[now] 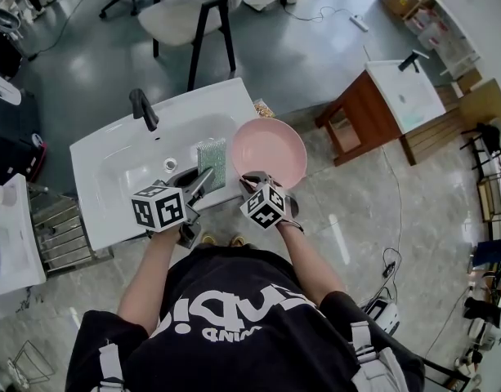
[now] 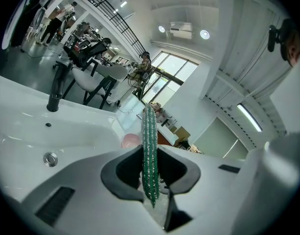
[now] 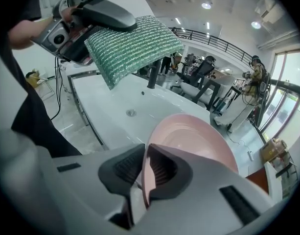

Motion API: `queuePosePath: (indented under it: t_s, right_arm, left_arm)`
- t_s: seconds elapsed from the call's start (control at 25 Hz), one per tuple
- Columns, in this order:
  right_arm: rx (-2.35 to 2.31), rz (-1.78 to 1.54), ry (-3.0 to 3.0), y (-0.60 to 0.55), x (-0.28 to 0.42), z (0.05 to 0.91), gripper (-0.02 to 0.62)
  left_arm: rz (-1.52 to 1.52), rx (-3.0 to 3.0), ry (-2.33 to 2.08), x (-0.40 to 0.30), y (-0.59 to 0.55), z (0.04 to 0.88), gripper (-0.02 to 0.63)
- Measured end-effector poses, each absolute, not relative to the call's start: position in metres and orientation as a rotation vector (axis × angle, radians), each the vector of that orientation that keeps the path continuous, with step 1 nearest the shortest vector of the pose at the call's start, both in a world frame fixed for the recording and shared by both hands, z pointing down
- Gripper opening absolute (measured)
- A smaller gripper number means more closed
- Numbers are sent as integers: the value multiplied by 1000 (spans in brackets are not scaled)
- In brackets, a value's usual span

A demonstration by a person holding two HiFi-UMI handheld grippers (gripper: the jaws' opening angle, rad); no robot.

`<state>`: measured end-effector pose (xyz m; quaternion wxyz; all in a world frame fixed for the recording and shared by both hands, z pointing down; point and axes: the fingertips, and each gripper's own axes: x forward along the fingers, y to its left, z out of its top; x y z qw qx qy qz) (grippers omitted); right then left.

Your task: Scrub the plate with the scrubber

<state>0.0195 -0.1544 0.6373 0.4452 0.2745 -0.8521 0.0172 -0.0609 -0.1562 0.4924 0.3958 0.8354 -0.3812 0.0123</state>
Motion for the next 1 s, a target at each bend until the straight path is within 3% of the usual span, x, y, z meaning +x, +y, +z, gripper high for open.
queuePosePath:
  t_s: [1.0]
  right_arm:
    - [631,-29,-2074,-146,10,657,71]
  left_arm:
    - [2,2087,-966,-61,-156,495,86]
